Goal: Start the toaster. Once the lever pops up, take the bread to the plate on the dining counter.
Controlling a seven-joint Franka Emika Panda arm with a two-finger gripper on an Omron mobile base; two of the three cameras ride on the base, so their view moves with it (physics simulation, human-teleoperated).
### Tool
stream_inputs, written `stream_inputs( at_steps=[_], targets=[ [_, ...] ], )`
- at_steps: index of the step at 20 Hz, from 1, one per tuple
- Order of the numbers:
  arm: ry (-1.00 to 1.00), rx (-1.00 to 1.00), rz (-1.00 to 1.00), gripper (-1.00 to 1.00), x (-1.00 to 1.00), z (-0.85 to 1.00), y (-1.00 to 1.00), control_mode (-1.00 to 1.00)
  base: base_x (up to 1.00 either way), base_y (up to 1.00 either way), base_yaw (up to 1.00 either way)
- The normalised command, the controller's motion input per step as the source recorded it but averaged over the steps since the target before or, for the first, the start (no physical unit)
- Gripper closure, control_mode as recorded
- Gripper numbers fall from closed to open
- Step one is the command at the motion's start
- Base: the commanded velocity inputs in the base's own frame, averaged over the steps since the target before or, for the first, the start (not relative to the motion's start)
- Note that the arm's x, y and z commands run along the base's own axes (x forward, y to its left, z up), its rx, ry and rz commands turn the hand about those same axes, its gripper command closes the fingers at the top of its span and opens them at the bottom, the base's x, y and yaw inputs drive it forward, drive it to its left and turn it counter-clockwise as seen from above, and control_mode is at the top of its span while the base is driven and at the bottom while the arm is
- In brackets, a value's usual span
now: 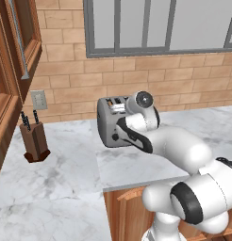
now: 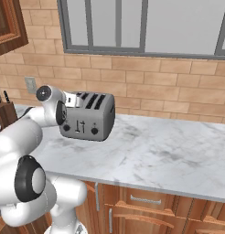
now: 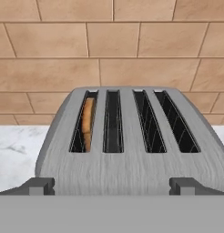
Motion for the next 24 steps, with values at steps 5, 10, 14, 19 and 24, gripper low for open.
stream_inputs(
  at_steps=[5,10,14,19,24],
  targets=[
    [0.00,0.00,0.00,-1.00,0.00,0.03,0.24,-1.00,0.00,0.00,0.00],
    [0.00,0.00,0.00,-1.00,0.00,0.00,0.04,-1.00,0.00,0.00,0.00],
    [0.00,0.00,0.00,-1.00,0.00,0.00,0.00,-1.00,0.00,0.00,0.00],
    [0.00,0.00,0.00,-1.00,0.07,0.00,0.00,-1.00,0.00,0.00,0.00],
    [0.00,0.00,0.00,-1.00,0.12,0.00,0.06,-1.00,0.00,0.00,0.00]
  ],
)
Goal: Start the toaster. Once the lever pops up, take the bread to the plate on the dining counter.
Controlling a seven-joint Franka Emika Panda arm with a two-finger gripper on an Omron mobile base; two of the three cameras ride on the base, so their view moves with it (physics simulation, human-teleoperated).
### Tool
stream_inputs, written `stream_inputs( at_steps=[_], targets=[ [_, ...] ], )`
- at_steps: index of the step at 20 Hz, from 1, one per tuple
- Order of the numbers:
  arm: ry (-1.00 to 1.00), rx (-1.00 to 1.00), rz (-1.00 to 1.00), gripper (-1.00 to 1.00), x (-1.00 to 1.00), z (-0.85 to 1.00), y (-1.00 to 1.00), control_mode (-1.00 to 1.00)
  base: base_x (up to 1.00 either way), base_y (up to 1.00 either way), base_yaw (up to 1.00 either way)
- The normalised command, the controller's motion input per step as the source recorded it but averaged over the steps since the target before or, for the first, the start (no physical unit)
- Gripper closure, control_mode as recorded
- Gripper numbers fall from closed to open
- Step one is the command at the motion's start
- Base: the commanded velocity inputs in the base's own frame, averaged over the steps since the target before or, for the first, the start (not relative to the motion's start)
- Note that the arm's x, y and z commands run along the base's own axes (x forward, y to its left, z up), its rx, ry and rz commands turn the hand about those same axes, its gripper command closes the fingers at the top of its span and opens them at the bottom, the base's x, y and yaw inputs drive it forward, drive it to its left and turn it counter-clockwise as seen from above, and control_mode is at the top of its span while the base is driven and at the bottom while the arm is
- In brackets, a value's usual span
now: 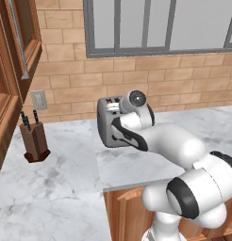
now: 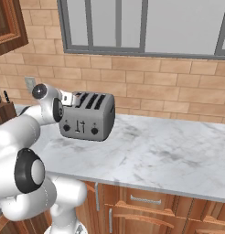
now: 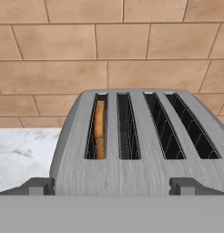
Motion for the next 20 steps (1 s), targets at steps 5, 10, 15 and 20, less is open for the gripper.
stream_inputs(
  at_steps=[5,10,15,20],
  targets=[
    [0.00,0.00,0.00,-1.00,0.12,0.00,0.13,-1.00,0.00,0.00,0.00],
    [0.00,0.00,0.00,-1.00,0.07,0.00,0.09,-1.00,0.00,0.00,0.00],
    [0.00,0.00,0.00,-1.00,0.12,0.00,0.01,-1.00,0.00,0.00,0.00],
    [0.00,0.00,0.00,-1.00,0.15,0.00,0.00,-1.00,0.00,0.00,0.00]
  ],
)
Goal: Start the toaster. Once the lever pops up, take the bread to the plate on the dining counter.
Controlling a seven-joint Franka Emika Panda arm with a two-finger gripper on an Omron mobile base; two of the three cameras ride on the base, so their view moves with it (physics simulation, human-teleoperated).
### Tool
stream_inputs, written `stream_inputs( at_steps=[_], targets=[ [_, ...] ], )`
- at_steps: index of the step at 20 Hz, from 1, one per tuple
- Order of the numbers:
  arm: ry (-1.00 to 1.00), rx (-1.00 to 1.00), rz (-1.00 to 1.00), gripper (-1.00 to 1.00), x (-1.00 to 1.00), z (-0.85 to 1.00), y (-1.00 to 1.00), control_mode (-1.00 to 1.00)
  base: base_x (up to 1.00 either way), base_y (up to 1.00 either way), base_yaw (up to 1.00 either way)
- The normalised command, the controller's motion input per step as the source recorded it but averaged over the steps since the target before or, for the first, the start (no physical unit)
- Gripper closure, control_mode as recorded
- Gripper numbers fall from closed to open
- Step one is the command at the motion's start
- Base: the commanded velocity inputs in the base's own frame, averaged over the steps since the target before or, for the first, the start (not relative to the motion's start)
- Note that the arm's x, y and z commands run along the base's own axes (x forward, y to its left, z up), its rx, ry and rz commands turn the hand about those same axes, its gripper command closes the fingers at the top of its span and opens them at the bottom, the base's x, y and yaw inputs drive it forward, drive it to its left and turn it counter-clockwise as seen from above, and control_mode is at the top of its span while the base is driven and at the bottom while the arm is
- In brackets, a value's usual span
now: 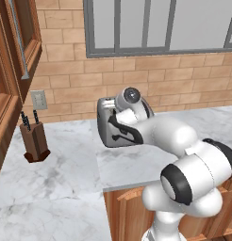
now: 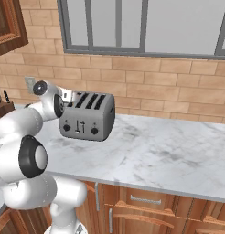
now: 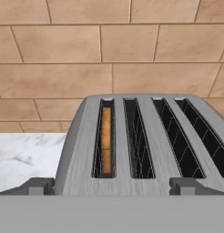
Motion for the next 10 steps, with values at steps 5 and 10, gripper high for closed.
stream_inputs(
  at_steps=[5,10],
  targets=[
    [0.00,0.00,0.00,-1.00,0.14,0.00,0.01,-1.00,0.00,0.00,0.00],
    [0.00,0.00,0.00,-1.00,0.10,0.00,0.01,-1.00,0.00,0.00,0.00]
  ],
)
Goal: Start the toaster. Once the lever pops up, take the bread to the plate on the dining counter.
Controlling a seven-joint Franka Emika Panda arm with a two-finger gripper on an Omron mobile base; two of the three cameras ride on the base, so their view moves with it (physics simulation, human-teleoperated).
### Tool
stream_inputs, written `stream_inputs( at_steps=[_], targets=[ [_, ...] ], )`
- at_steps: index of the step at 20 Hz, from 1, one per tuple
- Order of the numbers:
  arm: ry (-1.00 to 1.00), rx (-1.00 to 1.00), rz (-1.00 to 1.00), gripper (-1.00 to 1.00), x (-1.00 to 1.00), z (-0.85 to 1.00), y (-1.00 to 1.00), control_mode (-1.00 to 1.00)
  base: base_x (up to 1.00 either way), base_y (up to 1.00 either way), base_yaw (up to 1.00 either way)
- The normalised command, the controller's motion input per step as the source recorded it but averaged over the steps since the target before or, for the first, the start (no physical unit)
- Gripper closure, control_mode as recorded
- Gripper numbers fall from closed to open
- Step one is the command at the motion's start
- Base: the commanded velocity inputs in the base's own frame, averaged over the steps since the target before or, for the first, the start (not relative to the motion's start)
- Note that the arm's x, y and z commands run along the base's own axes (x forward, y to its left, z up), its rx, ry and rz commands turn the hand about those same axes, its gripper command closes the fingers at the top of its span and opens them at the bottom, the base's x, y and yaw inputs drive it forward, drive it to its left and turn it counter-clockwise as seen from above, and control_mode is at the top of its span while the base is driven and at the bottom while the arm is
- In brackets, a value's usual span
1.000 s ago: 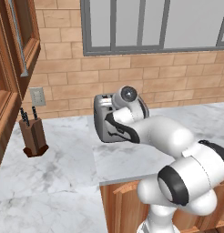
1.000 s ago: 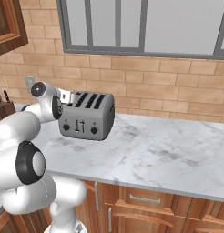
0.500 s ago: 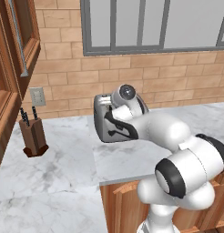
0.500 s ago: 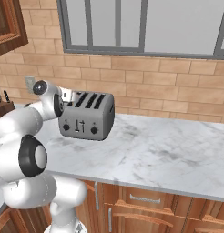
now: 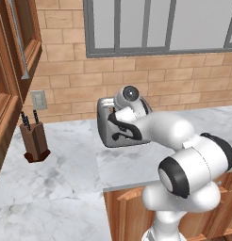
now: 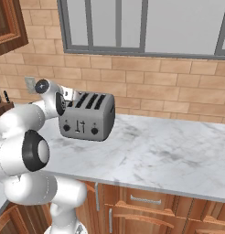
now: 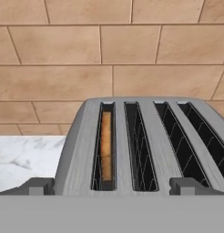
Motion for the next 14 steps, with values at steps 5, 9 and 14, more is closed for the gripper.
stream_inputs(
  at_steps=[5,9,14],
  targets=[
    [0.00,0.00,0.00,-1.00,0.08,-0.01,0.06,-1.00,0.00,0.00,0.00],
    [0.00,0.00,0.00,-1.00,0.08,0.00,0.05,-1.00,0.00,0.00,0.00],
    [0.00,0.00,0.00,-1.00,0.11,0.00,0.02,-1.00,0.00,0.00,0.00]
  ],
)
